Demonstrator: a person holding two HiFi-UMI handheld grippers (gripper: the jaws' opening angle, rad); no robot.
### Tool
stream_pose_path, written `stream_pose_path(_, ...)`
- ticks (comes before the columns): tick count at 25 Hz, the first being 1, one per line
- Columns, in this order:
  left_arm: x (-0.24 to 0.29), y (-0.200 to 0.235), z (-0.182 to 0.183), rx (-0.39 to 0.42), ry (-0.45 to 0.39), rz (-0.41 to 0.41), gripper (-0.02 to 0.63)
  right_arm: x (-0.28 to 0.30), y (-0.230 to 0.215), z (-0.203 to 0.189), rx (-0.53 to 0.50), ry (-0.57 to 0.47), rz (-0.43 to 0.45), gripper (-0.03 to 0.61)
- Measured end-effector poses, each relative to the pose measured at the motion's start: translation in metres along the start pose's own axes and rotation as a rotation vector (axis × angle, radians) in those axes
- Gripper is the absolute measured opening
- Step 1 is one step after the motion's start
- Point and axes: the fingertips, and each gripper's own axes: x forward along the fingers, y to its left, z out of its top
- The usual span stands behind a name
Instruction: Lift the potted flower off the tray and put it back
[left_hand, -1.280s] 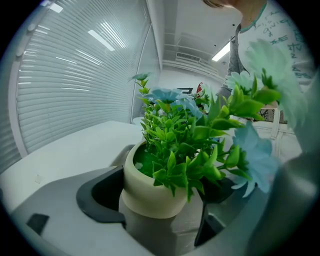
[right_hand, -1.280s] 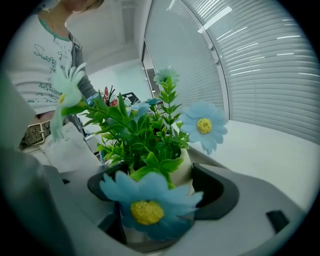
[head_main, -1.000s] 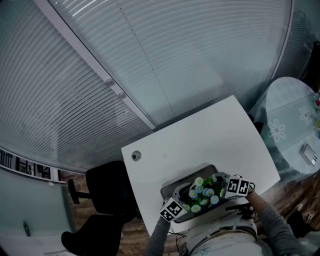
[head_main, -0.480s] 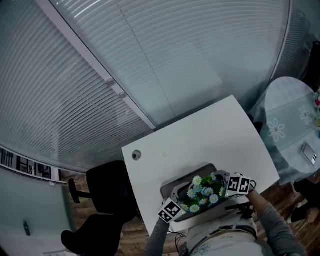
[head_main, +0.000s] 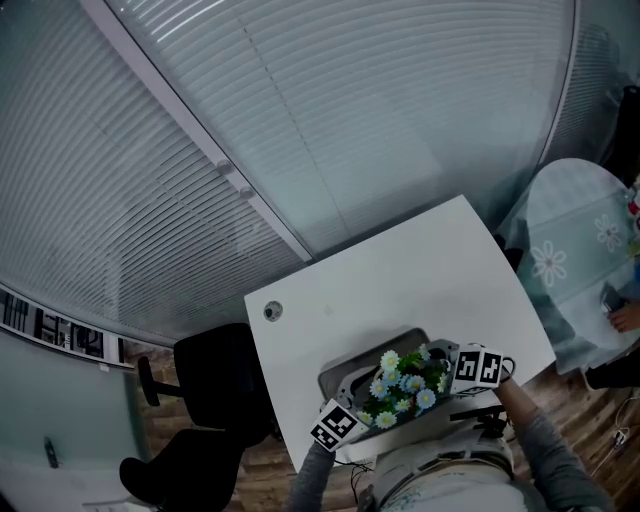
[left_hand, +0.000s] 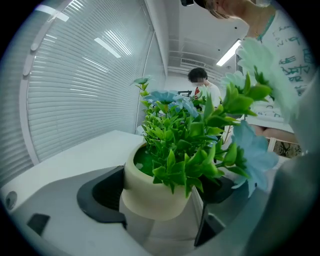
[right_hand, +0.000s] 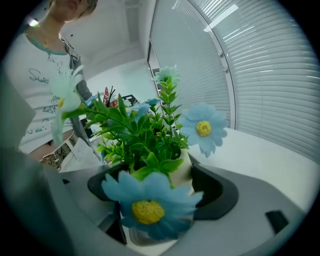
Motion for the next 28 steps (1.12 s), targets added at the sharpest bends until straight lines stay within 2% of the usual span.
stream_pose_path(9,-0.009,-0.009,0.033,-0.014,-0.020,0.020,0.440,-0.026,0.009,0.024,-0.016,-0.016,0.012,0.380)
stream_pose_path(16,-0.013,-0.015,0.061,0.023,-0.013,0.048,0.440,-0.048,0.013,0.043,-0.061,-0.007,0.005,0.380)
stream_pose_path(28,-0.006,-0.019,0.089,0.037,-0.028,0.078,0.440,-0.076,0.012,0.053,-0.102,0.007,0.011,0.380)
